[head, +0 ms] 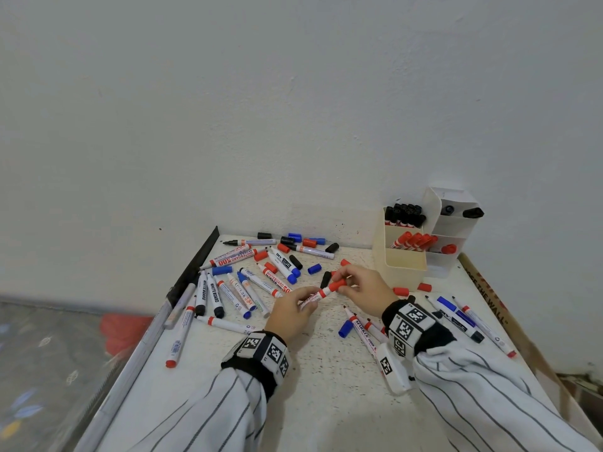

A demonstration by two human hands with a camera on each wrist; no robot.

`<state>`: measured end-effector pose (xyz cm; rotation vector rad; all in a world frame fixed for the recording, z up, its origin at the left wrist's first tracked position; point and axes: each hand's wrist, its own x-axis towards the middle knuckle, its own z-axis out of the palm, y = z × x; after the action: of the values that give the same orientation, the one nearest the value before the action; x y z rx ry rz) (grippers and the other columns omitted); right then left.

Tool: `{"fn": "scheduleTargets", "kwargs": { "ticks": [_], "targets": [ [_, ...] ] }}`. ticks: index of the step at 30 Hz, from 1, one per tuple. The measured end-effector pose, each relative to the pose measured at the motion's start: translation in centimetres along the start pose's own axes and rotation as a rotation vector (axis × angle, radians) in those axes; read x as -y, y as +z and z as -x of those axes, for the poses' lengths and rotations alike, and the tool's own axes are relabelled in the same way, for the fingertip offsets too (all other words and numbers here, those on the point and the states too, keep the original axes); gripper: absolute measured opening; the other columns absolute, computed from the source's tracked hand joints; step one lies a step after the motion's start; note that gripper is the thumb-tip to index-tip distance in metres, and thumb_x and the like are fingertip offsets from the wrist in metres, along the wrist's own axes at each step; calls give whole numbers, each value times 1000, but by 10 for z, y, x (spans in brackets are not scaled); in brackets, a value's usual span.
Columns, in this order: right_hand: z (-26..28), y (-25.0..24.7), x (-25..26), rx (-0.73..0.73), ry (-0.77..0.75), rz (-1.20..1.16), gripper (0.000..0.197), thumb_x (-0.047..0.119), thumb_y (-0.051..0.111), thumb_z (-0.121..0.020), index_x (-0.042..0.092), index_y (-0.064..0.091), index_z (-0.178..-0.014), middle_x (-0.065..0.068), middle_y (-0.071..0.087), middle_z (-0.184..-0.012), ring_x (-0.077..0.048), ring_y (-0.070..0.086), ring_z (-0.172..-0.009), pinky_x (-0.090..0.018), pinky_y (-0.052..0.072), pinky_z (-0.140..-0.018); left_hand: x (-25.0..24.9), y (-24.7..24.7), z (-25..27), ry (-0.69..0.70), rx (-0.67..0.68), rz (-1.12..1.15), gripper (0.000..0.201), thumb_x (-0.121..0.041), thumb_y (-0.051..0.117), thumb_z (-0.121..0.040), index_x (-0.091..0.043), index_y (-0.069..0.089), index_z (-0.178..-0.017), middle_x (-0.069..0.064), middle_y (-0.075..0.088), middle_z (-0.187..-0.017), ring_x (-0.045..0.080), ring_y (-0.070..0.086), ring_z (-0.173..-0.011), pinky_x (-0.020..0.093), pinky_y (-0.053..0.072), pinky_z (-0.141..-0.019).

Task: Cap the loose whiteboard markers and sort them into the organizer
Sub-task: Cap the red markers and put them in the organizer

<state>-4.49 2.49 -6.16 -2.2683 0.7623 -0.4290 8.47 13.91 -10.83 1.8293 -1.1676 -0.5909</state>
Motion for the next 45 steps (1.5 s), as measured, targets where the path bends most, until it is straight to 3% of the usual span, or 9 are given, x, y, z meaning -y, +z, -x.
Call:
{"fn": "scheduleTargets", "kwargs": {
  "ticks": [4, 7, 12, 14, 20, 25, 31, 40, 45],
  "targets": [
    [0, 5, -3, -45, 21, -26, 22, 5, 59, -86, 25, 58, -95, -4, 65, -101, -15, 62, -92, -27, 50, -87, -1, 0, 0, -11, 18, -30, 35, -18, 50, -95, -20, 54, -130, 1, 61, -116, 8, 48, -97, 22, 35, -87],
    [0, 5, -1, -43, 52, -74, 13, 14, 54, -92, 15, 59, -103, 0, 63, -86, -8, 60, -72, -16, 48, -68, -1, -2, 1, 21, 21, -74, 37, -22, 56, -92, -21, 54, -129, 0, 56, -116, 8, 45, -99, 22, 35, -89],
    [2, 6, 7, -1, 119, 1, 34, 36, 37, -98, 22, 47, -69, 3, 44, -60, -10, 41, -55, -20, 33, -54, -3, -1, 3, 46, 2, -76, 28, -18, 71, -80, -25, 57, -103, -7, 54, -92, 3, 48, -78, 11, 40, -68],
    [2, 7, 9, -35, 139, 13, 42, 37, 34, -99, 20, 43, -61, 3, 38, -57, -10, 36, -54, -21, 28, -53, -4, -1, 3, 46, -18, -32, 22, -20, 71, -79, -24, 60, -98, -9, 58, -88, 3, 51, -77, 11, 42, -68],
    [2, 8, 13, -72, 186, -63, 43, 34, 32, -100, 21, 43, -61, 2, 36, -56, -9, 34, -53, -20, 27, -53, -5, -3, 4, 70, -2, -60, 33, -25, 55, -92, -17, 59, -124, 0, 67, -97, -1, 47, -70, 15, 40, -71],
    [0, 9, 11, -37, 166, -45, 43, 33, 29, -100, 19, 42, -62, 1, 37, -58, -11, 36, -55, -22, 29, -54, -7, -2, 7, 108, 77, 0, 20, -21, 46, -97, -14, 64, -93, -8, 49, -63, 3, 41, -56, 5, 37, -53],
    [-1, 8, 12, 13, 63, -78, 35, 30, 30, -100, 24, 44, -68, 2, 38, -61, -10, 36, -55, -20, 31, -56, -11, -4, 11, -164, 234, 458, 28, -26, 40, -99, -15, 63, -89, -6, 43, -54, 4, 29, -33, 17, 24, -33],
    [-3, 8, 7, 47, 2, -5, 31, 33, 32, -99, 19, 48, -78, 3, 41, -65, -10, 39, -59, -19, 33, -58, -14, -6, 13, -179, 228, 449, 29, -33, 43, -97, -13, 64, -96, -5, 53, -60, 4, 38, -35, 17, 32, -36],
    [-8, 9, 7, 16, 61, -16, 35, 34, 33, -99, 22, 47, -70, 2, 43, -66, -10, 41, -61, -20, 34, -59, -12, -24, 18, -211, 166, 226, 34, -33, 33, -100, -16, 59, -114, -6, 59, -89, 4, 50, -69, 16, 41, -65]
  ]
}}
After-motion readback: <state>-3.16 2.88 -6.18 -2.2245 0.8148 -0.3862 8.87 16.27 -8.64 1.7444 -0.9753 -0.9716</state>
